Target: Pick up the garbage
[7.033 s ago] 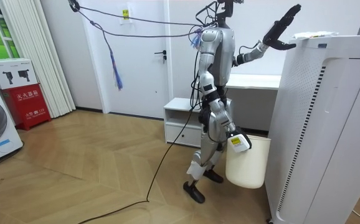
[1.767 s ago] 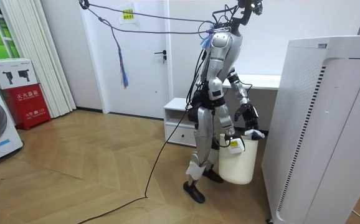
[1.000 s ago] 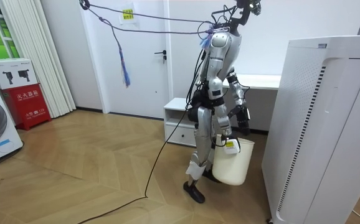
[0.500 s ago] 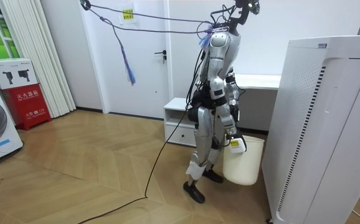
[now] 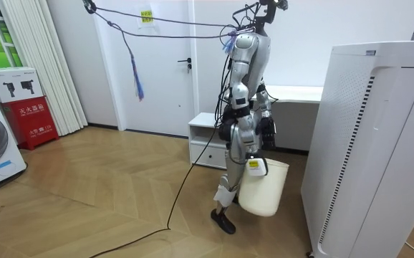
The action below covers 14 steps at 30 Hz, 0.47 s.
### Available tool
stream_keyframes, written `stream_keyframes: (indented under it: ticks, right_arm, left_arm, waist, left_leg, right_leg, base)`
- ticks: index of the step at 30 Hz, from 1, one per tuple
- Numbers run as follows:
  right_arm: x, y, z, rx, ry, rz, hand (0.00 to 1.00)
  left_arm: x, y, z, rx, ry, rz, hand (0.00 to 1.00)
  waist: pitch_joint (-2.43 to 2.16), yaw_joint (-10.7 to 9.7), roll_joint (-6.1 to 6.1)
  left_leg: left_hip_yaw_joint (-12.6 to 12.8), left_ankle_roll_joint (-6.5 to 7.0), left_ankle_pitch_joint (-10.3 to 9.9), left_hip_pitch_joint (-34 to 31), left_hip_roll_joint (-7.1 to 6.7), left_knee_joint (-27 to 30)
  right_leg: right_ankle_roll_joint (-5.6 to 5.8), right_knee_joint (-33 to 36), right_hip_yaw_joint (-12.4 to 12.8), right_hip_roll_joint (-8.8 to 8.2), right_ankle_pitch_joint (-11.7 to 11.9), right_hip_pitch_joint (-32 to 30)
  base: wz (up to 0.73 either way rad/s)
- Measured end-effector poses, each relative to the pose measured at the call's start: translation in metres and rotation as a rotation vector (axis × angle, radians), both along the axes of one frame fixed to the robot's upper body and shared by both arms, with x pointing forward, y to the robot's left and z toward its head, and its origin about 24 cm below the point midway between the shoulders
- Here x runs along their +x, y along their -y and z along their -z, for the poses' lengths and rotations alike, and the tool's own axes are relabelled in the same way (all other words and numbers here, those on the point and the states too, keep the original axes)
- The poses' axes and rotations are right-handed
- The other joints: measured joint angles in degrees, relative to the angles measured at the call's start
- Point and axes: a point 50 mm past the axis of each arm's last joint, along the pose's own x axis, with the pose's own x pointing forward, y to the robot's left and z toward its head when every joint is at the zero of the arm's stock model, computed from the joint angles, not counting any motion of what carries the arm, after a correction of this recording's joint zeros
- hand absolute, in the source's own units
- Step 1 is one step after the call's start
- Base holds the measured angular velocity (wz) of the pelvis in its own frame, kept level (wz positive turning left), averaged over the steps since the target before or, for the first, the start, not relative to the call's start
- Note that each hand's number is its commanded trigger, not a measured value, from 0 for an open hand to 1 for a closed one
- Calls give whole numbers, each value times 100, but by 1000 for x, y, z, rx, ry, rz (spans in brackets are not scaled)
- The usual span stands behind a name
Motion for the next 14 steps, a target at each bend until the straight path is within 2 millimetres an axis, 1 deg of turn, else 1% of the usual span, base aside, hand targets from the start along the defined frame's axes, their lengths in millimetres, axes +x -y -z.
stream_keyframes:
  ticks: [1,3,6,7,8,9,10,14]
  right_arm:
    - [-8,2,2,0,-16,22,100]
    - [-17,2,4,8,-27,57,100]
    - [-27,6,6,3,-43,88,100]
    - [-29,6,6,2,-49,98,100]
    - [-29,7,6,2,-52,101,100]
    - [-31,7,7,2,-59,103,100]
    - [-33,5,8,5,-66,106,100]
    - [-38,-1,11,23,-86,126,100]
  left_arm:
    - [-8,-4,3,1,-21,-75,0]
    - [-20,-12,6,8,-44,-195,0]
    - [-31,-18,9,12,-78,-338,0]
    - [-35,-19,11,7,-94,-389,0]
    - [-37,-19,11,6,-99,-406,0]
    - [-40,-18,13,6,-113,-443,0]
    - [-42,-17,14,2,-124,-477,0]
    - [-47,-15,17,-3,-149,-537,0]
  waist:
    - [-12,0,-49]
    - [-13,-1,-104]
    - [-15,15,-120]
    - [9,27,-140]
    - [13,30,-133]
    - [33,34,-147]
    - [50,36,-133]
    - [56,41,-125]
  left_leg:
    - [-2,-4,-3,156,-11,-86]
    - [-8,-23,-15,368,-12,-182]
    - [-23,-41,-34,538,-11,-241]
    - [-21,-45,-31,601,-10,-283]
    - [-21,-50,-35,629,-10,-288]
    - [-20,-51,-36,681,-11,-320]
    - [-16,-55,-43,731,-10,-332]
    - [8,-57,-48,846,-8,-375]
  right_leg:
    - [15,-111,3,20,11,173]
    - [20,-229,14,46,17,400]
    - [20,-295,4,62,17,554]
    - [20,-303,6,64,16,598]
    - [20,-310,6,66,16,629]
    - [20,-312,10,67,16,670]
    - [21,-324,10,70,16,715]
    - [20,-374,34,74,16,823]
  base:
    - [0]
    - [0]
    - [0]
    - [0]
    - [0]
    - [0]
    - [-4]
    - [-3]
